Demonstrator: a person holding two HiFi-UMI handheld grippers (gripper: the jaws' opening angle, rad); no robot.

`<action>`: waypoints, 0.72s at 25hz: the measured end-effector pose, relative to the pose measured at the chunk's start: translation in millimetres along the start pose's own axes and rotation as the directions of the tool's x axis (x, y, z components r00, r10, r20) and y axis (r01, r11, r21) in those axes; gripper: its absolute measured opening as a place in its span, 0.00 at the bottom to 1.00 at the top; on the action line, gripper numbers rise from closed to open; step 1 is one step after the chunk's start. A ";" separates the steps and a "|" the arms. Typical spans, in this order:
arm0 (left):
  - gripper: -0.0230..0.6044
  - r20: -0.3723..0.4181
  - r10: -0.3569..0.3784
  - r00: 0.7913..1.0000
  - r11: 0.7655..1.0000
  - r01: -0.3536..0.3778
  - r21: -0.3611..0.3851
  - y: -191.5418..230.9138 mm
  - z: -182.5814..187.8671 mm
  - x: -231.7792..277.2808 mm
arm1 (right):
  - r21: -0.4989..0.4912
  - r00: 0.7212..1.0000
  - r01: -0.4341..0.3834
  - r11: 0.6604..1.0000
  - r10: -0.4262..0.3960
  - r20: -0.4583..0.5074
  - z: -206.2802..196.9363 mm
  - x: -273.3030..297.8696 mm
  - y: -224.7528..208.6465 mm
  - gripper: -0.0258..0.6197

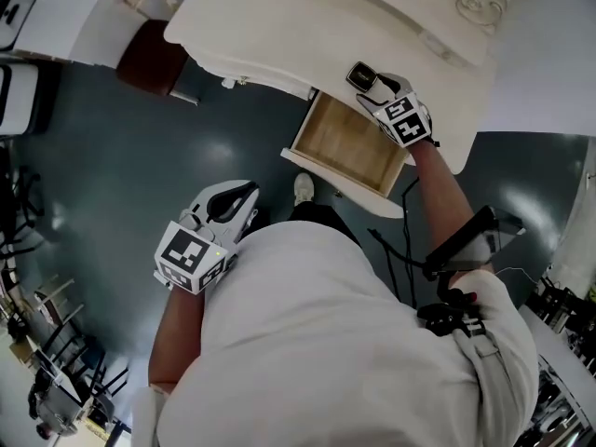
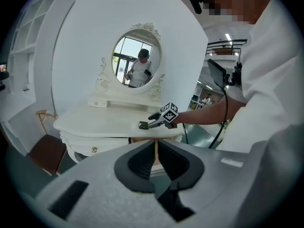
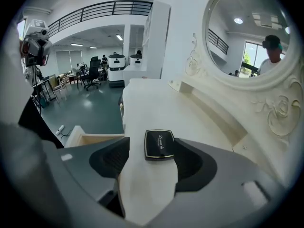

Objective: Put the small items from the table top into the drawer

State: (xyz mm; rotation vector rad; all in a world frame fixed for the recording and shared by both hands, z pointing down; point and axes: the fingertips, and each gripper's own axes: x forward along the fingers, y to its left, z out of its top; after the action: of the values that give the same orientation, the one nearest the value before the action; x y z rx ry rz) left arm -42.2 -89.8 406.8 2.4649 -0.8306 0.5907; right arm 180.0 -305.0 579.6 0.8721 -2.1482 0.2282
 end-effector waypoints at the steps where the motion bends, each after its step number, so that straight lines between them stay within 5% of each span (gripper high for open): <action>1: 0.07 -0.005 0.006 1.000 1.000 -0.006 0.000 3.8 3.4 1.1 | -0.003 1.000 -0.005 1.000 0.005 -0.009 0.5 7.9 -6.4 0.50; 18: 0.04 -0.024 0.057 0.998 0.998 -0.058 -0.019 42.5 13.4 8.5 | 0.016 0.983 -0.158 0.987 0.159 -0.089 -13.2 63.4 -21.0 0.56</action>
State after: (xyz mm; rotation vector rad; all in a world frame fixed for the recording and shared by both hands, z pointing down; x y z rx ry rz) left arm -60.2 -131.1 413.1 2.4189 -0.8960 0.6284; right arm 173.1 -347.5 632.4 0.6833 -2.1349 0.3516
